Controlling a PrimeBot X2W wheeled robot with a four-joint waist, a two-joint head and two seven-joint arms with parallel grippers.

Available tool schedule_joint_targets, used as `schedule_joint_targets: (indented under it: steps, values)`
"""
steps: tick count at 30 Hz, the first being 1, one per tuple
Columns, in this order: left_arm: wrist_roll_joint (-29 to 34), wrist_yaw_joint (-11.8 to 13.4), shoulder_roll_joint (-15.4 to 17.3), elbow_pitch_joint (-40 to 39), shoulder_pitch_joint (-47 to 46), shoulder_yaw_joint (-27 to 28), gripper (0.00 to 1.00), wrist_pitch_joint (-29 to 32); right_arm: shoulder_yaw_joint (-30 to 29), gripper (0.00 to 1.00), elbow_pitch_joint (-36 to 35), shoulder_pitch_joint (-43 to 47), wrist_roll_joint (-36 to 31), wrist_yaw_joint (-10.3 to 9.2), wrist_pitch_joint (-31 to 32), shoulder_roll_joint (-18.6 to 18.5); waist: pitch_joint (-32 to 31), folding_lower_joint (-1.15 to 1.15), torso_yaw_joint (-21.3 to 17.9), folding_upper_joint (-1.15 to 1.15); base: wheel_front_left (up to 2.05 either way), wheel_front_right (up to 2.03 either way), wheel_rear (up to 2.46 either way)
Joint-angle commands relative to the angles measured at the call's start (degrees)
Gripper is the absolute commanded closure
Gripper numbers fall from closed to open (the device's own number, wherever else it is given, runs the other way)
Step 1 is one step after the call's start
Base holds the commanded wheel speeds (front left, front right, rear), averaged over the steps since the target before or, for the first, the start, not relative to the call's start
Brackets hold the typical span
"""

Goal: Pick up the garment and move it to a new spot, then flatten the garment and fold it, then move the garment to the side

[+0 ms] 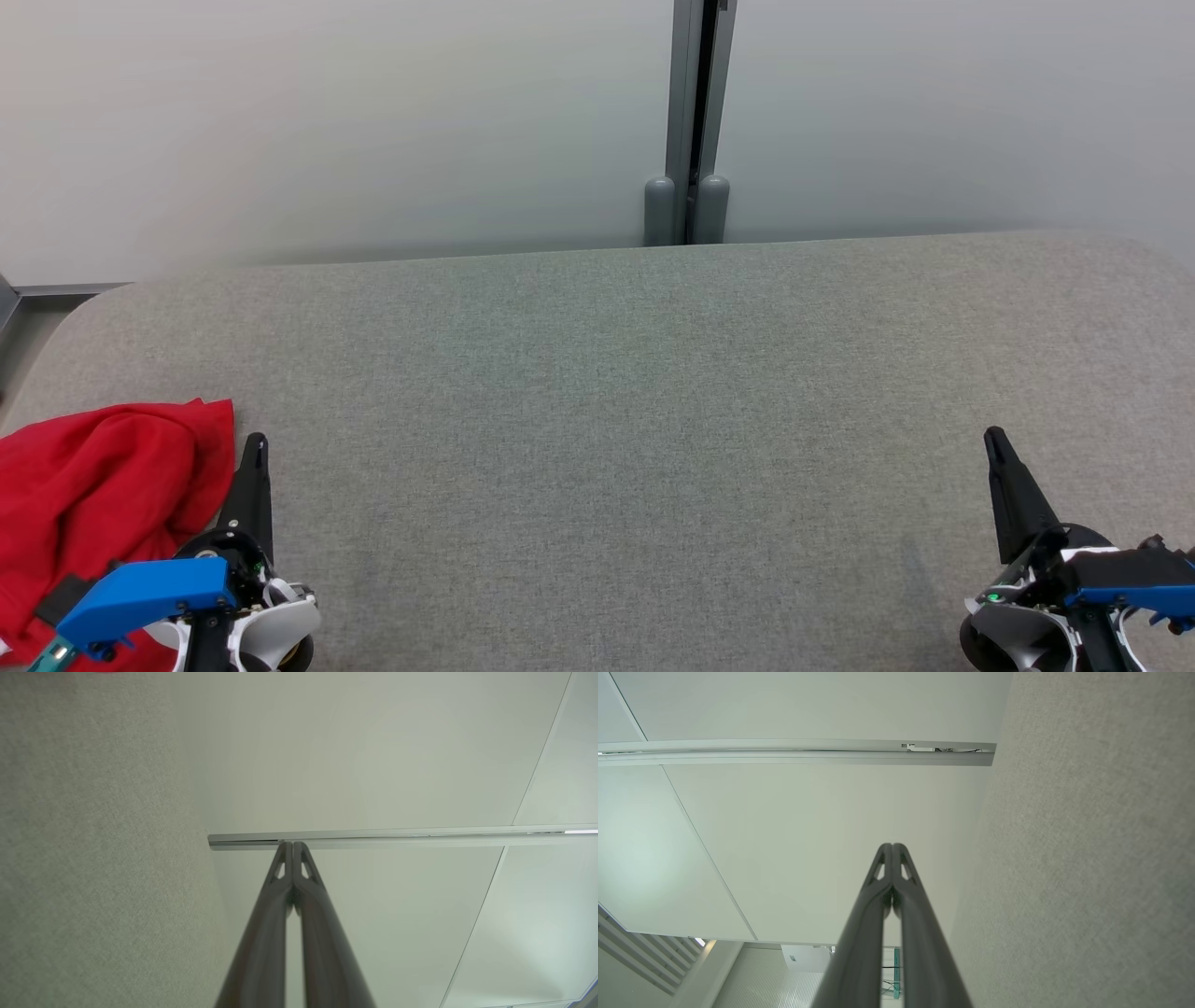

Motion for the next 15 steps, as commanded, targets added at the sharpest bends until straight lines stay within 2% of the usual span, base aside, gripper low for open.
schedule_joint_targets:
  steps: [1, 15]
  values:
    - [0.1, -0.2, -0.1, -0.2, -0.6, 0.0, 1.0, 0.0, 0.0, 1.0, 0.0, -0.5, -0.1, 0.2, 0.1, 0.1, 0.0, 0.0, 0.0, 0.0, 0.0, 0.0, 0.0]
    - [0.1, -0.2, -0.1, -0.2, -0.6, 0.0, 1.0, 0.0, 0.0, 1.0, 0.0, -0.5, -0.1, 0.2, 0.1, 0.1, 0.0, 0.0, 0.0, 0.0, 0.0, 0.0, 0.0]
